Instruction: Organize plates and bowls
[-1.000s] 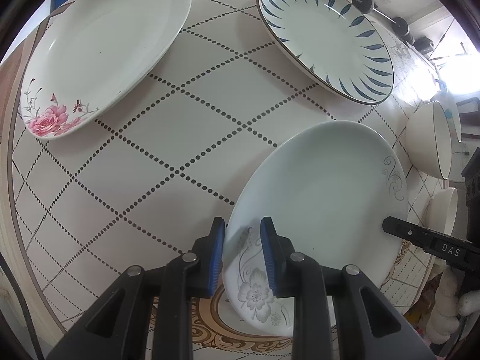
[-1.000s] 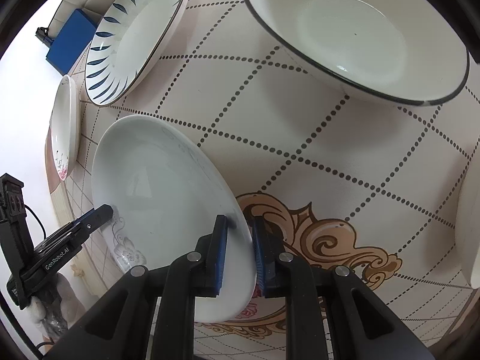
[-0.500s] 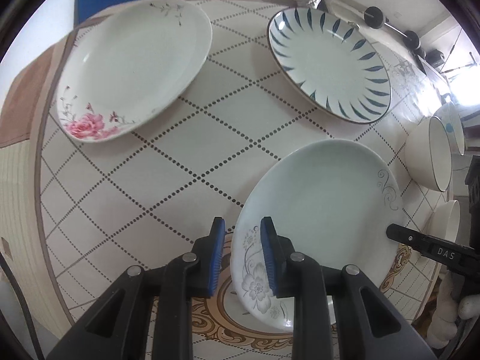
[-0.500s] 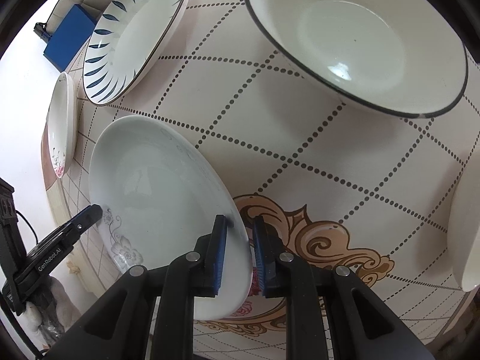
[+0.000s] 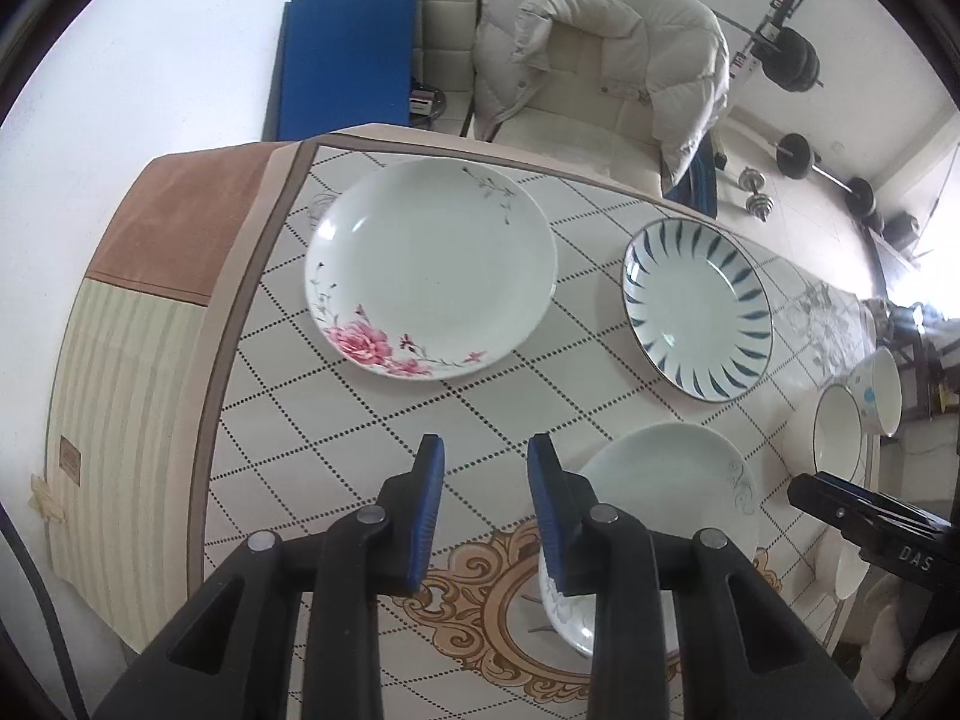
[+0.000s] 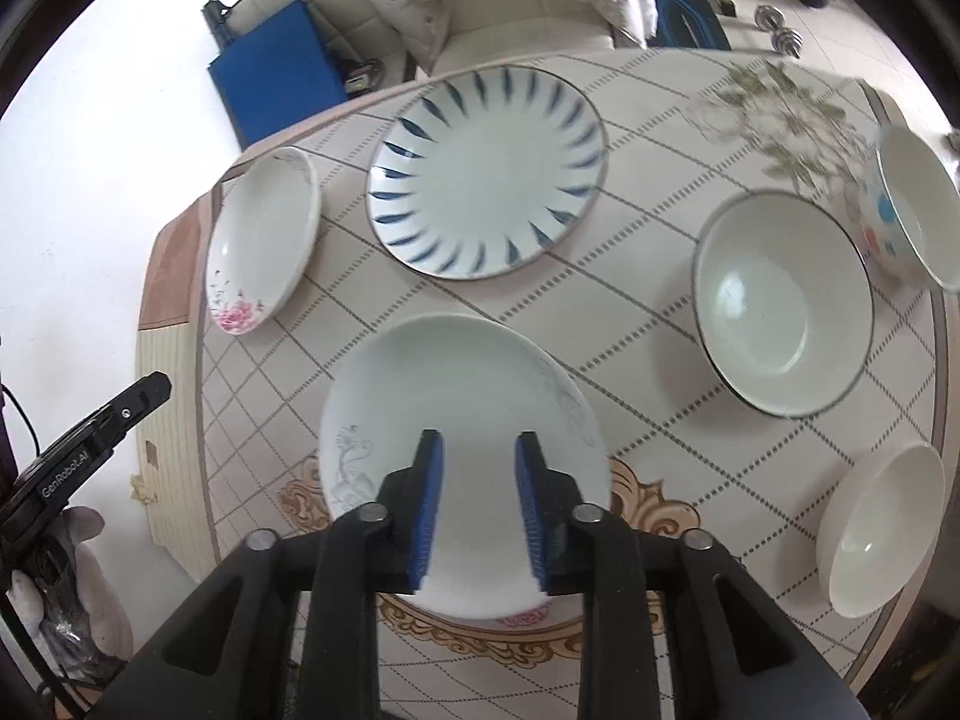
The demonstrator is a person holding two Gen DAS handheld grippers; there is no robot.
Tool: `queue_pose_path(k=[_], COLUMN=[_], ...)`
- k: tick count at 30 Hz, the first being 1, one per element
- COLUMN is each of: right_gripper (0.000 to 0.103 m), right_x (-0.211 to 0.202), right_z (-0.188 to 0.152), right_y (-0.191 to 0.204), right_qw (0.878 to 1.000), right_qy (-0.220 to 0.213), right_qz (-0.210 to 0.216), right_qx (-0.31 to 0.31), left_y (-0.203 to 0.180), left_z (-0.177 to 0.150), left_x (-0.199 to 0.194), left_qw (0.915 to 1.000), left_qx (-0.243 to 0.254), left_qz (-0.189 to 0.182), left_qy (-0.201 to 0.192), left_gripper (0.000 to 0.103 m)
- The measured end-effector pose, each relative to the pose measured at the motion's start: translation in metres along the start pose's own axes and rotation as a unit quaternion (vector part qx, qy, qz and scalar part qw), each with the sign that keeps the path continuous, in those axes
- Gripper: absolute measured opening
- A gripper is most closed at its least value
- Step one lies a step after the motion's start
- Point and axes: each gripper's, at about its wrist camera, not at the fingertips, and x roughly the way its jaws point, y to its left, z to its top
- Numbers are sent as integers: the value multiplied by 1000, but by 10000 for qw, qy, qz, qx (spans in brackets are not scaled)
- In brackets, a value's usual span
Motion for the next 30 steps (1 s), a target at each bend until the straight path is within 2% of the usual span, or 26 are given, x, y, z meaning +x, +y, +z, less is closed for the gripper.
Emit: queue_pose_path(k=[1,2,3,5,9,15,16,18,21,30], right_gripper=[51,71,81,81,81,80,79,70,64,53], right_x=[-1,-2,-1,3,30,101,113,138,168,208], right_z=[8,16,25,44,92,169,180,198,217,232], right_y=[11,21,31,52,95,137,141,146,150,159], right_qw=[10000,9998,9994,9987,9984,9975,9969,9953,9932,9877], right_qy=[-45,-108,-176,-206,-34,489,578,784,1018,1392], right_qz=[79,189,306,471,536,394,397,429,386,548], right_qx=[-41,-41,-32,-70,-174,-332,-347,-372,-415,-455], left_y=[10,20,32,54,103,152,156,161,163,152], left_z=[5,11,17,31,61,99,102,106,110,117], left_x=[1,2,5,14,42,112,124,142,158,182], left_qw=[10000,9998,9996,9988,9945,9820,9801,9783,9779,9785], left_qx=[-88,-173,-274,-456,-873,-1232,-1245,-1242,-1166,-983], left_qz=[-31,-48,-58,-160,-486,-1108,-1174,-1213,-1239,-1183], left_qy=[17,22,21,84,319,908,1004,1133,1212,1373], left_gripper=[27,27,27,28,28,28,28,28,27,26])
